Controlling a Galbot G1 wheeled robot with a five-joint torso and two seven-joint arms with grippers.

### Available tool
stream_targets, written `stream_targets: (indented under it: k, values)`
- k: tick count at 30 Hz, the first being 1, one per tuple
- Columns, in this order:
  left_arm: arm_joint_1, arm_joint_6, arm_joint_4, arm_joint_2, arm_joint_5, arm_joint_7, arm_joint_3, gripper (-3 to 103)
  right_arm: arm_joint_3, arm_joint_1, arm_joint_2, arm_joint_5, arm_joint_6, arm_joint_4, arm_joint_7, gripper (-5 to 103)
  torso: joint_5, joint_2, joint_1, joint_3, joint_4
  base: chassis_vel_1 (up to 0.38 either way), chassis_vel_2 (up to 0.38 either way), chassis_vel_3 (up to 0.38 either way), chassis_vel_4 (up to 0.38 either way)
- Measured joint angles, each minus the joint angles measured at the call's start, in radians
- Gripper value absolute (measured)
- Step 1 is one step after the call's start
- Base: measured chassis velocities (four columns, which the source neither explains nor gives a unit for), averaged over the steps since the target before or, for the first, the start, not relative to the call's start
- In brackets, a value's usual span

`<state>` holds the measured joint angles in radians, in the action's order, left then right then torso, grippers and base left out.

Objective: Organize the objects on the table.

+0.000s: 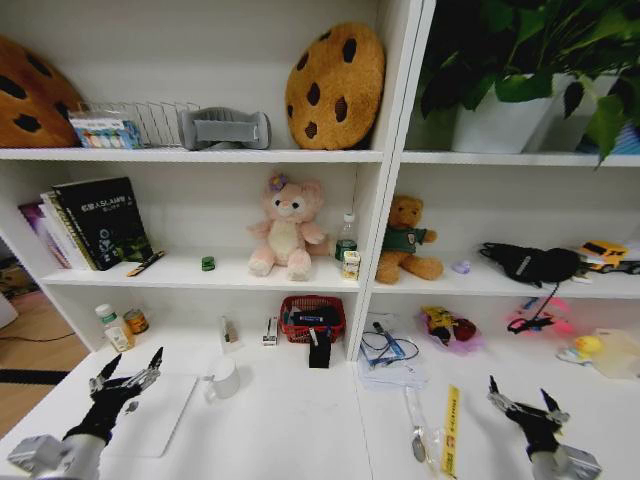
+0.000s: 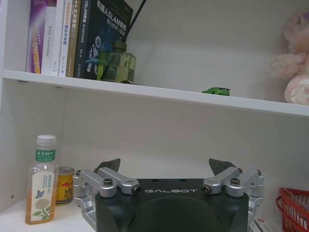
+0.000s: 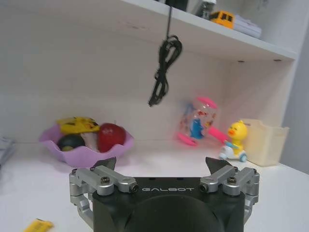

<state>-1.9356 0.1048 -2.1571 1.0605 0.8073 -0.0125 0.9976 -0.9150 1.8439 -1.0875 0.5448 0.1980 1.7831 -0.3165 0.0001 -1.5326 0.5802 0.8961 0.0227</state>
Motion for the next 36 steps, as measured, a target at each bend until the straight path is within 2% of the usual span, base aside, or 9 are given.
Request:
stream_targets:
  k: [10, 17, 19, 22, 24, 27, 29, 33, 36]
  values:
    - [0.0, 0.0, 0.0, 0.0, 0.0, 0.0, 0.0, 100, -0.013, -0.04, -0.012, 0.012, 0.027, -0.144, -0.012, 101, -0.0001, 0.0, 0.0, 0.0, 0.0001, 0.0, 0.0, 0.0, 0.0]
    - [0.0, 0.0, 0.0, 0.0, 0.0, 0.0, 0.0, 100, 0.0, -0.07, 0.001, 0.018, 0.027, -0.185, -0.007, 80, 0.0, 0.0, 0.0, 0.0, 0.0, 0.0, 0.0, 0.0, 0.0]
    - [0.0, 0.0, 0.0, 0.0, 0.0, 0.0, 0.0, 100, 0.004, -0.076, 0.004, 0.018, 0.027, -0.186, -0.006, 70, -0.0001, 0.0, 0.0, 0.0, -0.0001, 0.0, 0.0, 0.0, 0.0]
    - [0.0, 0.0, 0.0, 0.0, 0.0, 0.0, 0.0, 100, 0.006, -0.077, 0.007, 0.018, 0.027, -0.187, -0.005, 65, 0.0, 0.0, 0.0, 0.0, 0.0, 0.0, 0.0, 0.0, 0.0]
    - [0.0, 0.0, 0.0, 0.0, 0.0, 0.0, 0.0, 100, 0.006, -0.079, 0.01, 0.017, 0.027, -0.188, -0.005, 54, -0.0001, 0.0, 0.0, 0.0, 0.0, 0.0, 0.0, 0.0, 0.0]
    - [0.0, 0.0, 0.0, 0.0, 0.0, 0.0, 0.0, 100, 0.007, -0.078, 0.012, 0.017, 0.027, -0.188, -0.005, 48, -0.0001, 0.0, 0.0, 0.0, 0.0, 0.0, 0.0, 0.0, 0.0]
    - [0.0, 0.0, 0.0, 0.0, 0.0, 0.0, 0.0, 100, 0.008, -0.078, 0.013, 0.016, 0.027, -0.189, -0.004, 32, -0.0001, 0.0, 0.0, 0.0, 0.0, 0.0, 0.0, 0.0, 0.0]
    - [0.0, 0.0, 0.0, 0.0, 0.0, 0.0, 0.0, 100, 0.01, -0.078, 0.01, 0.015, 0.027, -0.187, -0.004, 21, -0.0001, 0.0, 0.0, 0.0, 0.0, 0.0, 0.0, 0.0, 0.0]
    - [0.0, 0.0, 0.0, 0.0, 0.0, 0.0, 0.0, 100, 0.012, -0.078, 0.01, 0.012, 0.029, -0.184, -0.003, 5, -0.0001, 0.0, 0.0, 0.0, 0.0, 0.0, 0.0, 0.0, 0.0]
